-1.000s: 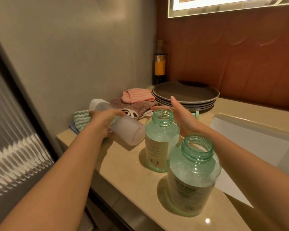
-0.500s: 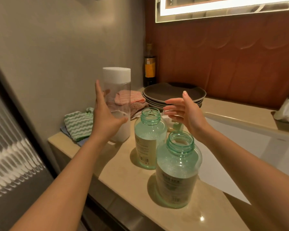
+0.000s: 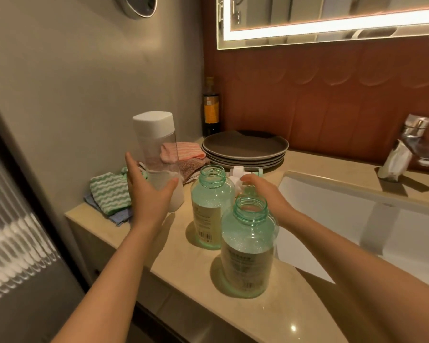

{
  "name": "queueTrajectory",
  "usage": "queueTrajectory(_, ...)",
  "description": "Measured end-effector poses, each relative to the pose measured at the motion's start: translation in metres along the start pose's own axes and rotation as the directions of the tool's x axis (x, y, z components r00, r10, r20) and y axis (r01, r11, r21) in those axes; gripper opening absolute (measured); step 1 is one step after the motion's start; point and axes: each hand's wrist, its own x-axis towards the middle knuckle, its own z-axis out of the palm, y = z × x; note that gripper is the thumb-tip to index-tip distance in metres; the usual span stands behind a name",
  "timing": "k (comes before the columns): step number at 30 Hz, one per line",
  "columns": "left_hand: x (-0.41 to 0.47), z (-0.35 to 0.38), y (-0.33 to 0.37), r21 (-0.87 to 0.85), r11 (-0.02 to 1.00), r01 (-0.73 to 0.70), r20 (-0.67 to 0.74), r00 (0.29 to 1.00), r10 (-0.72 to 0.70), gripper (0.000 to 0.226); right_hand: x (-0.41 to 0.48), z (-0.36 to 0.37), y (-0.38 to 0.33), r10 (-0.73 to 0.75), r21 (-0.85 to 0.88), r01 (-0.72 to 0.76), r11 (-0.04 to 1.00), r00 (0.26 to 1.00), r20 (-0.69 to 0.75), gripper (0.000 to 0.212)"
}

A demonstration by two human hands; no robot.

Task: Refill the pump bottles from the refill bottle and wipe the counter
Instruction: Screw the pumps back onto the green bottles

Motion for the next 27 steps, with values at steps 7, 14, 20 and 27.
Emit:
queueTrajectory(7, -0.068, -0.005, 0.030, -0.233, 0.969, -0.083, -0.247, 0.969, 0.023, 0.062, -0.014, 0.006, 0.002, -0.092, -0.075, 0.084, 0.994, 0.988, -0.122, 0.028)
queueTrajectory(14, -0.145, -0.003, 0.057, -0.292, 0.909, -0.298, -0.098, 0.955, 0.282, 0.059, -0.037, -0.005, -0.013, -0.129, -0.022, 0.128, 0.992, 0.953, -0.276, 0.040)
queueTrajectory(20, -0.167, 0.010, 0.060, -0.182, 0.977, -0.109, 0.241, 0.959, 0.152, 0.094, -0.059, -0.047, -0.036, -0.172, 0.032, 0.210, 0.977, 0.873, -0.457, 0.036)
queueTrajectory(27, -0.170, 0.025, 0.050, -0.135, 0.989, 0.052, 0.327, 0.945, -0.005, 0.096, -0.090, -0.105, -0.065, -0.254, 0.005, 0.343, 0.939, 0.704, -0.664, 0.025)
